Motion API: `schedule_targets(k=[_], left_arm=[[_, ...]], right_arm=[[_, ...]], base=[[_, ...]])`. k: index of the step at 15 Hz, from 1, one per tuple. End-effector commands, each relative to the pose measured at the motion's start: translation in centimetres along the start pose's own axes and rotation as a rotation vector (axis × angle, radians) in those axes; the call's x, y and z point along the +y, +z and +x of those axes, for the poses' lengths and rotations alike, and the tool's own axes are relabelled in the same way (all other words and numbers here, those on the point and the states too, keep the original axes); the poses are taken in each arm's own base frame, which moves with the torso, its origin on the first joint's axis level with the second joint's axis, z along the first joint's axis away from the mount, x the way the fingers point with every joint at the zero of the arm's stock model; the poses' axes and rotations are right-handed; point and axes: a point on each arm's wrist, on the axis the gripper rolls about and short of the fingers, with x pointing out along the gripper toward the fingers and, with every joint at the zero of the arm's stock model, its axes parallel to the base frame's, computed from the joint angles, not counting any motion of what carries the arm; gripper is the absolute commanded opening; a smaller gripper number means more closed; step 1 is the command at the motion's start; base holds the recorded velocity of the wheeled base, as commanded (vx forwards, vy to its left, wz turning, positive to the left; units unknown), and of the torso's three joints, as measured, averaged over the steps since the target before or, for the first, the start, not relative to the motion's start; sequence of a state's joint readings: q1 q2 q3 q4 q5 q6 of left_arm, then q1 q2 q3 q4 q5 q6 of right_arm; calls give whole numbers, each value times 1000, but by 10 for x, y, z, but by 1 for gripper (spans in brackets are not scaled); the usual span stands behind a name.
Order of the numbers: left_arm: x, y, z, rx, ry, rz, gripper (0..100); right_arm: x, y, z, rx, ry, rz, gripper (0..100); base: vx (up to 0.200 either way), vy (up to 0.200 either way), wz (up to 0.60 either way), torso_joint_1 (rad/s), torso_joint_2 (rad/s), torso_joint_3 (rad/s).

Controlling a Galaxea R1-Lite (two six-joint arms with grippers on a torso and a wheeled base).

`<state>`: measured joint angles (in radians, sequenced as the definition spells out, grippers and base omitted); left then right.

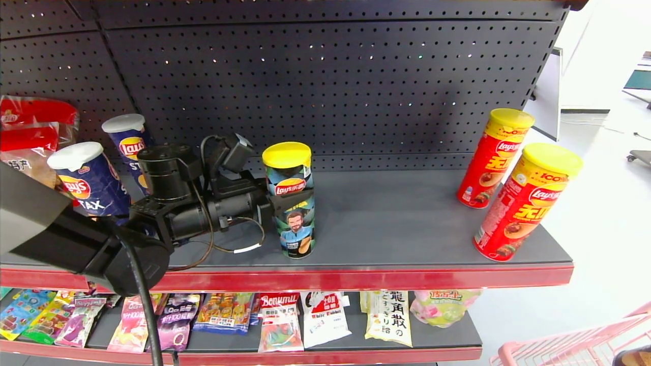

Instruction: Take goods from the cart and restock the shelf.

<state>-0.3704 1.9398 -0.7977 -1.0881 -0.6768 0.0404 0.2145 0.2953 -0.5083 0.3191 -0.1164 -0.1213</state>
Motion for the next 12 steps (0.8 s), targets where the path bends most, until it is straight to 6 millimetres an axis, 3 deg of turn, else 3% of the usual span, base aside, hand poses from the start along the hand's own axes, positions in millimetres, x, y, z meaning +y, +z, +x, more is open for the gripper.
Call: schedule_targets(k=[1,12], left_arm=[[-2,-1,1,3,-5,-3,0],[-9,3,-2,0,-14,-32,0]], right_arm=[[0,0,0,3,0,0,0],[0,0,-1,-2,0,-1,0]], base=[[0,0,0,0,0,0],[0,0,0,0,0,0]])
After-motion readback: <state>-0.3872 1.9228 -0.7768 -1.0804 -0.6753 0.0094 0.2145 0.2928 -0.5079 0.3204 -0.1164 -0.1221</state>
